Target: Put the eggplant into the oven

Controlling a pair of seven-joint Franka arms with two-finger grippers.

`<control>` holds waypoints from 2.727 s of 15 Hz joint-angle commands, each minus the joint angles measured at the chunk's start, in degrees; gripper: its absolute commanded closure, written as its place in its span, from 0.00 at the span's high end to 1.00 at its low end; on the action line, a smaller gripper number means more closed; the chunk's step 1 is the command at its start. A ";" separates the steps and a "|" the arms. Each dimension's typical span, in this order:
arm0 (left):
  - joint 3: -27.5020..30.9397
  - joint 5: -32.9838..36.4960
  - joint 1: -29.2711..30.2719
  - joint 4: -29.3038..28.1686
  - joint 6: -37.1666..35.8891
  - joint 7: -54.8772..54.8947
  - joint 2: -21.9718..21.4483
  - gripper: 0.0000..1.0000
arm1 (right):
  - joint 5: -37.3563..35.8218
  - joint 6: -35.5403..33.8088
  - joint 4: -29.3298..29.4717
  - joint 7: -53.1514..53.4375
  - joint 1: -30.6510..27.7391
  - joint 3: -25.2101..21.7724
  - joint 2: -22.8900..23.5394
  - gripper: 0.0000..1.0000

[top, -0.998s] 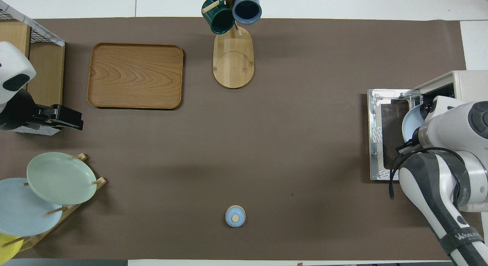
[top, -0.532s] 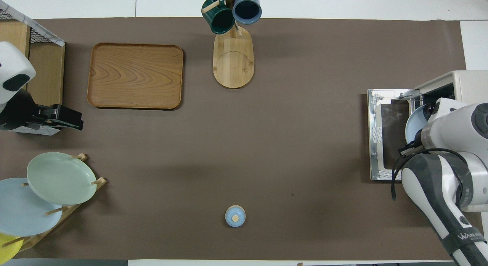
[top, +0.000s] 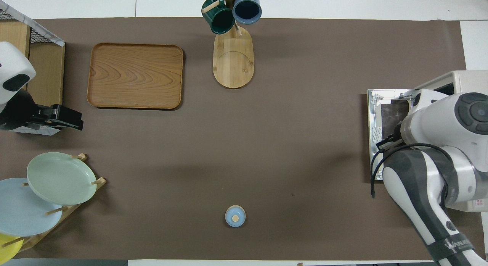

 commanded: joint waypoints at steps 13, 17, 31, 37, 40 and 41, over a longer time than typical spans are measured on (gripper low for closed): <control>-0.11 -0.59 0.64 -0.01 -0.68 -0.07 -0.65 1.00 | -0.14 15.39 -3.29 9.71 0.42 0.03 11.81 0.00; -0.11 -0.59 0.55 -0.01 -0.67 -0.07 -0.73 1.00 | -2.86 15.66 -3.38 8.56 0.33 0.03 12.16 0.00; -0.11 -0.59 0.64 -0.01 -0.68 -0.07 -0.73 1.00 | -14.64 7.60 3.99 1.02 0.95 0.12 11.90 0.00; -0.11 -0.51 0.55 -0.01 -0.67 -0.07 -0.73 1.00 | -13.85 1.17 9.62 -5.50 -1.16 0.03 9.10 0.00; -0.11 -0.59 0.64 -0.01 -0.68 -0.07 -0.73 1.00 | -12.98 -0.85 9.54 -8.05 -2.83 0.03 7.33 0.00; -0.11 -0.51 0.64 -0.01 -0.68 -0.07 -0.73 1.00 | -11.49 -1.64 9.54 -8.84 -3.44 -0.05 7.24 0.00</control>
